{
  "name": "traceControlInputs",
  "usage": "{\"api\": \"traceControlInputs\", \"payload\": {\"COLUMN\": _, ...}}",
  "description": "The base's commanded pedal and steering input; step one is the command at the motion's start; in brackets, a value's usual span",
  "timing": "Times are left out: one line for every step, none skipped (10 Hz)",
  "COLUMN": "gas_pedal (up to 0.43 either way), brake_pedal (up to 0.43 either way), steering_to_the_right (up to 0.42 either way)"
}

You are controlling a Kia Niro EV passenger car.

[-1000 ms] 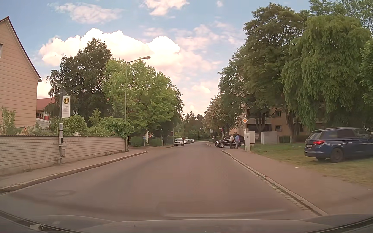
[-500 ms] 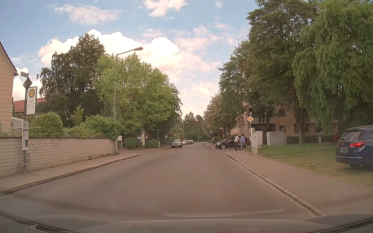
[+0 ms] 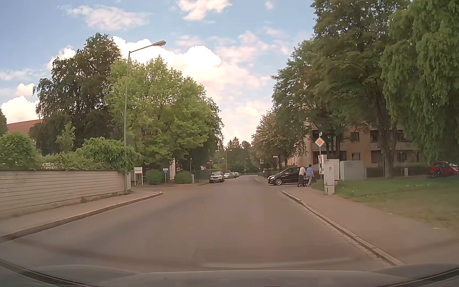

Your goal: Follow the waypoints while adhering to traffic rules and regulations

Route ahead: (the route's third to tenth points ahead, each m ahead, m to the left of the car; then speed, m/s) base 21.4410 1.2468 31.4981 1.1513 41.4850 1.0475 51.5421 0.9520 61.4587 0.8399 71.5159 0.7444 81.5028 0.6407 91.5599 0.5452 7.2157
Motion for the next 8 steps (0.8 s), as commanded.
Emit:
{"api": "traceControlInputs", "payload": {"gas_pedal": 0.24, "brake_pedal": 0.018, "steering_to_the_right": -0.002}}
{"api": "traceControlInputs", "payload": {"gas_pedal": 0.248, "brake_pedal": 0.018, "steering_to_the_right": -0.001}}
{"api": "traceControlInputs", "payload": {"gas_pedal": 0.248, "brake_pedal": 0.018, "steering_to_the_right": -0.001}}
{"api": "traceControlInputs", "payload": {"gas_pedal": 0.248, "brake_pedal": 0.018, "steering_to_the_right": -0.001}}
{"api": "traceControlInputs", "payload": {"gas_pedal": 0.248, "brake_pedal": 0.018, "steering_to_the_right": -0.001}}
{"api": "traceControlInputs", "payload": {"gas_pedal": 0.248, "brake_pedal": 0.018, "steering_to_the_right": -0.001}}
{"api": "traceControlInputs", "payload": {"gas_pedal": 0.248, "brake_pedal": 0.018, "steering_to_the_right": -0.001}}
{"api": "traceControlInputs", "payload": {"gas_pedal": 0.248, "brake_pedal": 0.018, "steering_to_the_right": -0.003}}
